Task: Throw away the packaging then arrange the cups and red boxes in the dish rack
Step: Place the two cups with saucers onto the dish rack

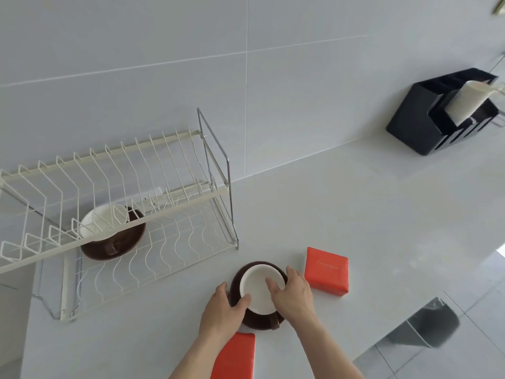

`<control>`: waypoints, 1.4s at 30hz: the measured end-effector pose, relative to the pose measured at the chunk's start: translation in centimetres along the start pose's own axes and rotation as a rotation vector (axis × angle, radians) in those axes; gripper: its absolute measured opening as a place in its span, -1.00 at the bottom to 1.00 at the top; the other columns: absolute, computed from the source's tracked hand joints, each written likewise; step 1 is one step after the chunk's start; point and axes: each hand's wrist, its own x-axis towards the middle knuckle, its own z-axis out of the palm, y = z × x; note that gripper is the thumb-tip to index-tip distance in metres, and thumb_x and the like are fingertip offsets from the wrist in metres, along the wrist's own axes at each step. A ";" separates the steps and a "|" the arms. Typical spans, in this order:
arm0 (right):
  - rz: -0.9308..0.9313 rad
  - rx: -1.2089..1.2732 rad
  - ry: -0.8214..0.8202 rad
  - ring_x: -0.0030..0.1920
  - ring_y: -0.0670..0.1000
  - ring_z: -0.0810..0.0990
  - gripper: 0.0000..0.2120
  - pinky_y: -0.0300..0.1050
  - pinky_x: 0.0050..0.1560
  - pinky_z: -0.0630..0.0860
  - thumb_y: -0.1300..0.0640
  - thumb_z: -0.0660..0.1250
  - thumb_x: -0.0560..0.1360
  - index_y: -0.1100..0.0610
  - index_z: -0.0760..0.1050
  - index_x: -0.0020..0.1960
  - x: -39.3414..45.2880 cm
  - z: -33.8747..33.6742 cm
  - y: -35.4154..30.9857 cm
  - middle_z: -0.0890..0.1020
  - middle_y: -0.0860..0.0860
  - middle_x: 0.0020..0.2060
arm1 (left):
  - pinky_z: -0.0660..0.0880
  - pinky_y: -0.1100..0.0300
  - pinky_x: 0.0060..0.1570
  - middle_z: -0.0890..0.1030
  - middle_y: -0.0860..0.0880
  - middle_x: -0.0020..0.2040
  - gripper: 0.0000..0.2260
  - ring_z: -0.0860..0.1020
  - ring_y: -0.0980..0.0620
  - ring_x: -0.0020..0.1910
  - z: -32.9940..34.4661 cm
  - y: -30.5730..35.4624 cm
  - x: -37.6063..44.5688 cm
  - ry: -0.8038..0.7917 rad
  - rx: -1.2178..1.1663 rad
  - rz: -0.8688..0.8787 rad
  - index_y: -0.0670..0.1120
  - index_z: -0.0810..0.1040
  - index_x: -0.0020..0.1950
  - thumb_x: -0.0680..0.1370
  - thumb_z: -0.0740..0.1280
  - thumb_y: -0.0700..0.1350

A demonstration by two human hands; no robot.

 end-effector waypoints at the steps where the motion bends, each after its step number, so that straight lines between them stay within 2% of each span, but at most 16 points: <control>1: 0.035 -0.005 -0.004 0.36 0.14 0.43 -0.47 -0.03 0.29 0.37 -0.12 0.30 0.55 0.20 0.37 0.38 0.2 0.0 0.2 0.48 0.12 0.32 | 0.42 -0.06 0.36 0.44 -0.06 0.46 -0.22 0.44 -0.06 0.40 0.0 -0.1 0.1 -0.006 -0.017 -0.016 -0.06 0.15 0.57 0.46 0.33 0.22; 3: 0.055 -0.030 0.012 0.12 0.14 0.52 -0.68 -0.01 0.12 0.46 -0.12 0.30 0.53 0.14 0.46 0.07 0.6 0.0 0.7 0.56 0.09 0.07 | 0.42 -0.05 0.35 0.46 -0.07 0.44 -0.24 0.45 -0.07 0.38 0.0 -0.3 0.2 -0.015 -0.046 -0.043 -0.07 0.18 0.56 0.47 0.35 0.20; 4: 0.059 -0.027 0.025 -0.02 0.12 0.51 -0.72 -0.01 0.01 0.47 -0.11 0.31 0.51 0.11 0.41 -0.10 0.7 0.0 0.9 0.54 0.05 -0.08 | 0.43 -0.03 0.34 0.47 -0.07 0.43 -0.25 0.46 -0.07 0.37 0.1 -0.3 0.2 -0.016 -0.054 -0.051 -0.09 0.20 0.56 0.47 0.35 0.20; 5: 0.066 -0.004 0.030 -0.14 0.09 0.47 -0.70 -0.02 -0.10 0.45 -0.10 0.32 0.49 0.09 0.35 -0.21 0.8 -0.1 1.0 0.50 0.01 -0.20 | 0.43 -0.01 0.33 0.47 -0.07 0.42 -0.27 0.46 -0.07 0.37 0.2 -0.4 0.3 -0.014 -0.059 -0.058 -0.09 0.23 0.55 0.48 0.35 0.19; 7: 0.089 0.054 0.021 -0.28 0.07 0.43 -0.66 -0.05 -0.26 0.39 -0.08 0.34 0.46 0.12 0.32 -0.30 0.8 -0.2 1.1 0.46 0.00 -0.34 | 0.46 0.04 0.27 0.50 -0.05 0.38 -0.32 0.48 -0.06 0.33 0.2 -0.4 0.2 -0.014 -0.074 -0.069 -0.09 0.32 0.50 0.47 0.36 0.19; 10: 0.119 0.109 0.006 -0.32 0.05 0.47 -0.69 -0.08 -0.31 0.40 -0.03 0.37 0.44 0.20 0.46 -0.29 1.0 -0.3 1.2 0.51 0.02 -0.38 | 0.51 0.10 0.17 0.57 0.05 0.19 -0.46 0.54 0.02 0.18 0.0 -0.3 0.1 -0.019 -0.111 -0.063 -0.05 0.48 0.34 0.44 0.39 0.17; 12: 0.128 0.140 -0.002 -0.33 0.05 0.49 -0.70 -0.07 -0.29 0.43 -0.02 0.40 0.40 0.22 0.52 -0.27 1.0 -0.4 1.3 0.52 0.01 -0.41 | 0.53 0.10 0.14 0.60 0.07 0.16 -0.53 0.55 0.05 0.14 -0.3 -0.3 0.0 -0.017 -0.123 -0.055 -0.02 0.53 0.28 0.44 0.39 0.16; 16: 0.118 0.163 0.008 -0.38 0.03 0.44 -0.70 -0.09 -0.34 0.39 -0.01 0.43 0.37 0.20 0.50 -0.36 0.7 -0.3 1.1 0.47 -0.01 -0.47 | 0.51 0.13 0.08 0.62 0.07 0.12 -0.57 0.56 0.07 0.10 -1.1 -0.5 -0.5 -0.015 -0.147 -0.043 0.00 0.57 0.21 0.41 0.39 0.17; 20: 0.072 0.156 0.002 -0.41 0.02 0.42 -0.68 -0.13 -0.38 0.35 -0.03 0.44 0.36 0.13 0.43 -0.43 0.1 -0.1 -0.4 0.42 -0.04 -0.52 | 0.53 0.07 0.15 0.63 0.07 0.12 -0.54 0.57 0.06 0.11 -2.7 -0.7 -0.9 0.028 -0.165 -0.026 0.01 0.58 0.20 0.37 0.40 0.19; 22: 0.046 0.150 -0.003 -0.42 0.01 0.42 -0.67 -0.14 -0.39 0.35 -0.04 0.44 0.35 0.14 0.45 -0.42 -0.1 0.1 -1.4 0.43 -0.04 -0.52 | 0.55 0.05 0.16 0.64 0.07 0.10 -0.56 0.58 0.06 0.10 -3.8 -0.8 -1.2 0.047 -0.177 -0.021 0.02 0.59 0.18 0.37 0.42 0.19; 25: 0.011 0.145 -0.005 -0.41 0.02 0.43 -0.66 -0.14 -0.40 0.36 -0.06 0.44 0.33 0.23 0.51 -0.34 -0.4 0.5 -3.4 0.45 -0.03 -0.50 | 0.60 -0.01 0.12 0.68 0.11 0.03 -0.51 0.63 0.09 0.03 -5.7 -1.3 -1.5 0.082 -0.222 -0.018 0.07 0.63 0.07 0.24 0.39 0.29; 32: -0.103 0.150 -0.077 -0.37 0.00 0.54 -0.70 -0.17 -0.39 0.42 -0.11 0.46 0.34 0.12 0.56 -0.34 -0.8 2.1 -8.7 0.55 -0.02 -0.44 | 0.61 -0.03 0.10 0.72 0.13 -0.09 -0.65 0.66 0.10 -0.04 -10.9 -2.0 -2.4 0.181 -0.295 -0.008 0.10 0.66 -0.08 0.24 0.40 0.25; 36: -0.141 0.170 -0.113 -0.28 0.04 0.63 -0.65 -0.07 -0.29 0.55 -0.19 0.45 0.29 0.11 0.61 -0.30 -0.5 3.3 -11.4 0.64 0.01 -0.37 | 0.61 -0.03 0.11 0.72 0.12 -0.05 -0.58 0.66 0.10 -0.01 -13.7 -2.3 -1.7 0.231 -0.316 -0.002 0.10 0.66 -0.03 0.22 0.40 0.27; 42: -0.161 0.207 -0.162 -0.31 0.07 0.59 -0.47 0.13 -0.13 0.68 -0.28 0.37 0.22 0.24 0.56 -0.27 1.2 5.0 -14.6 0.53 0.01 -0.42 | 0.62 -0.02 0.03 0.72 0.11 -0.22 -0.70 0.66 0.09 -0.13 -16.9 -1.6 -0.1 0.299 -0.311 0.006 0.04 0.68 -0.19 0.28 0.38 0.22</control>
